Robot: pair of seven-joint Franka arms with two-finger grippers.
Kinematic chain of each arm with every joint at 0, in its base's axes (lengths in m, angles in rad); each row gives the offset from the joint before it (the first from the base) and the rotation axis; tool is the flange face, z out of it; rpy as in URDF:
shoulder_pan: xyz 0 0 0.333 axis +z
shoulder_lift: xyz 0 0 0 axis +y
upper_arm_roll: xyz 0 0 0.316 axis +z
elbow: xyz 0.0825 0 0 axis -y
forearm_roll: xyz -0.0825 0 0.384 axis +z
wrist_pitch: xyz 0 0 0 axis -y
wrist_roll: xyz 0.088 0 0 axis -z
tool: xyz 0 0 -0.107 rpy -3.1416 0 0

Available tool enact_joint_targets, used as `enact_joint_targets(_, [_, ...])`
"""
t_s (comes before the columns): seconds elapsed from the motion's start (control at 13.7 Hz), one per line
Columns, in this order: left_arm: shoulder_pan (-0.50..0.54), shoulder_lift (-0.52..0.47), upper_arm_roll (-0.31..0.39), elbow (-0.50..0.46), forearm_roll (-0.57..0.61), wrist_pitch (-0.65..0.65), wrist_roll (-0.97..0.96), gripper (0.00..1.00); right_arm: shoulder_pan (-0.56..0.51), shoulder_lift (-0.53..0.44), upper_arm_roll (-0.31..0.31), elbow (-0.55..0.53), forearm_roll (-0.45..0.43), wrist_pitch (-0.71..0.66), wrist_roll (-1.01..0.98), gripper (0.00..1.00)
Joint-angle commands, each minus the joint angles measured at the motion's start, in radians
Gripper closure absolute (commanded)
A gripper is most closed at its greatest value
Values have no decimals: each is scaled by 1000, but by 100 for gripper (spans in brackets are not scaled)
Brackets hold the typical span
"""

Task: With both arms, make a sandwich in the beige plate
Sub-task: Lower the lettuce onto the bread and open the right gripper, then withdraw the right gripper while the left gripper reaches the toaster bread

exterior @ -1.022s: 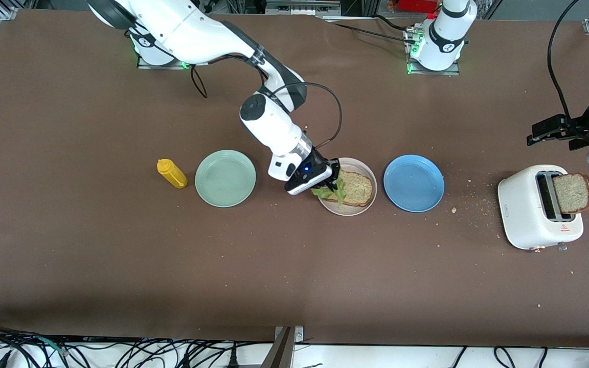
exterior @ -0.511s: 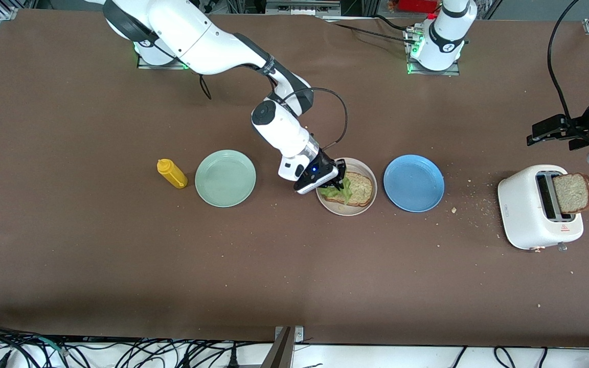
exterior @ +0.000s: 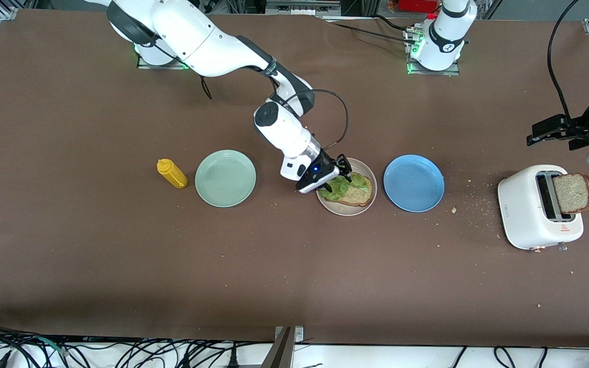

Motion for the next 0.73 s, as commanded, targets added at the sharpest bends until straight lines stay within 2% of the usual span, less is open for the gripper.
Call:
enact_joint_targets(0.0, [-3,0,1,9,2,-10,-4,0,-1,20,5,50,8,10,-6,0])
enact_joint_targets(0.22, [-3,0,1,9,2,-9,-4,0,-30,-28,5,27,15,-17,-9,0])
enact_joint_targets(0.29, [-1,0,1,9,2,-9,-3,0,-53,-61,7,3,15,-66,-9,0])
enact_joint_targets(0.51, [-1,0,1,9,2,-9,-3,0,-140,-208,21,-68,15,-400,-12,0])
enact_joint_targets(0.66, [-1,0,1,9,2,-10,-3,0,-192,-291,21,-120,17,-564,-10,0])
